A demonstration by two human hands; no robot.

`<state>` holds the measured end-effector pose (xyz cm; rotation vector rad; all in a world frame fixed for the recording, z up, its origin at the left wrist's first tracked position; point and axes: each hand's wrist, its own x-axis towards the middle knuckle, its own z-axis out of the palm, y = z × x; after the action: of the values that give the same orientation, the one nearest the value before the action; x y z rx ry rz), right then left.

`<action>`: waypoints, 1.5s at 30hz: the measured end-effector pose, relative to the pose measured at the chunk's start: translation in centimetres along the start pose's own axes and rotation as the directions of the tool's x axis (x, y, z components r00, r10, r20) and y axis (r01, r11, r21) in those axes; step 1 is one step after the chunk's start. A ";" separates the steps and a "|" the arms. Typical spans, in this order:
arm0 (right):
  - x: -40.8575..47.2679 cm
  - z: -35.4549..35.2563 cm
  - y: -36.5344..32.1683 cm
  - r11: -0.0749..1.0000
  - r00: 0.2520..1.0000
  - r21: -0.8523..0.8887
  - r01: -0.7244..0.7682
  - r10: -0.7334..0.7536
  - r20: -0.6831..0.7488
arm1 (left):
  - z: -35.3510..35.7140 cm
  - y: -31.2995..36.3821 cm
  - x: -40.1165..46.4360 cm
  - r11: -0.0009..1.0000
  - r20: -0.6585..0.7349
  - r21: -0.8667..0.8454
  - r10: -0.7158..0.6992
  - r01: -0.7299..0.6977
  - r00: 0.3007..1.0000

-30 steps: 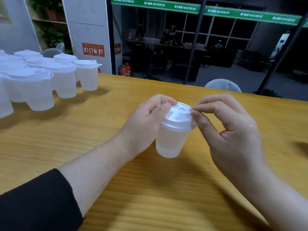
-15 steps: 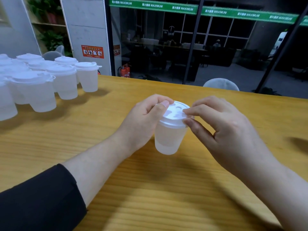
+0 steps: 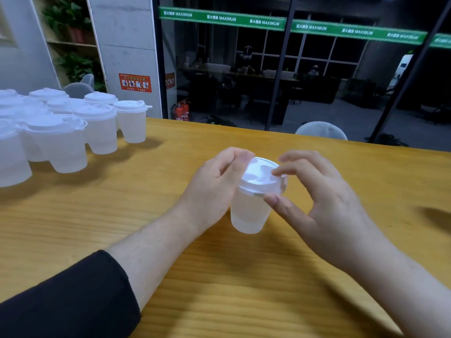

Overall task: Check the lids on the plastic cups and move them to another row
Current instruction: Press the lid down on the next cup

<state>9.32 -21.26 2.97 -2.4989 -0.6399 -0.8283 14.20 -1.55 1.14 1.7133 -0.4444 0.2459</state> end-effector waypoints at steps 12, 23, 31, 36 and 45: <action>2.7 2.0 -1.4 0.897 0.923 0.278 -0.345 0.269 0.277 | -0.2 -0.6 0.2 0.780 -0.074 -0.424 -0.537 0.461 0.840; 2.4 0.6 -1.3 0.749 0.919 0.536 -0.389 0.357 0.168 | 1.1 1.4 -1.2 0.444 0.336 -0.656 -0.552 0.610 0.763; 1.6 -1.0 -1.7 0.870 0.970 0.448 -0.205 0.119 0.213 | 1.9 2.2 -1.9 0.503 0.340 -0.562 -0.583 0.657 0.738; 2.0 0.5 -2.3 0.814 0.961 0.526 -0.247 0.276 0.023 | 3.0 2.6 -2.2 0.602 -0.026 -0.678 -0.592 0.421 0.805; 1.5 -0.5 -1.6 0.871 0.978 0.446 -0.207 0.177 0.108 | 2.1 2.5 -2.1 0.487 0.345 -0.511 -0.638 0.708 0.688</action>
<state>9.33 -19.80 4.66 -2.1187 -0.5221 -0.4593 11.10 -3.60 2.16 1.1180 0.1216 -0.5465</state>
